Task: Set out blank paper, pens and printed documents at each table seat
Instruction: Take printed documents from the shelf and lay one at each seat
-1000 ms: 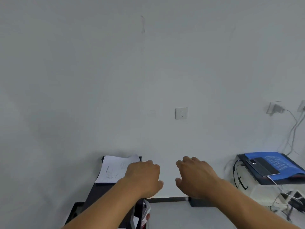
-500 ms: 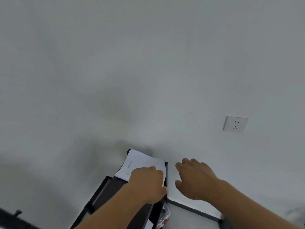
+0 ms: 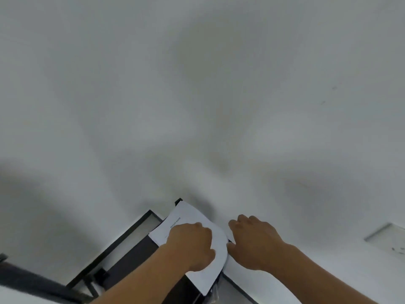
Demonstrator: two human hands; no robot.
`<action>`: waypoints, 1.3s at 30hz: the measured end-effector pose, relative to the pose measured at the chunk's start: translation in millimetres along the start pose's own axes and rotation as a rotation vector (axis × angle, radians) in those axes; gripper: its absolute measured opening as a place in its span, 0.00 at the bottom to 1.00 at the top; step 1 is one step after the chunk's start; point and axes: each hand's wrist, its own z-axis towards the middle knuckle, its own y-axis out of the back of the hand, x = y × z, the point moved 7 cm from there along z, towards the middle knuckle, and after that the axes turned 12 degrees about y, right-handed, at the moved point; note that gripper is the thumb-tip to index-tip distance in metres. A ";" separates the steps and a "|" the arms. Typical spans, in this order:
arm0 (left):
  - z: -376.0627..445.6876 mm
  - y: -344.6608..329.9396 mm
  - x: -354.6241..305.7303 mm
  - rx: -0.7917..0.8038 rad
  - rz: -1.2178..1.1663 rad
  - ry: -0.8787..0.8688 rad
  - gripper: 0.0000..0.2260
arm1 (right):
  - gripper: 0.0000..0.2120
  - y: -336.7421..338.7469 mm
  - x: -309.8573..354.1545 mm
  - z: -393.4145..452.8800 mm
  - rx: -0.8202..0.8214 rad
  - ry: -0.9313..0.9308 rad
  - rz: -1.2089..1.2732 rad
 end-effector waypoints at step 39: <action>102.9 -219.9 108.3 0.221 -1.844 1.372 0.07 | 0.30 -152.6 -54.8 293.5 0.378 0.034 0.393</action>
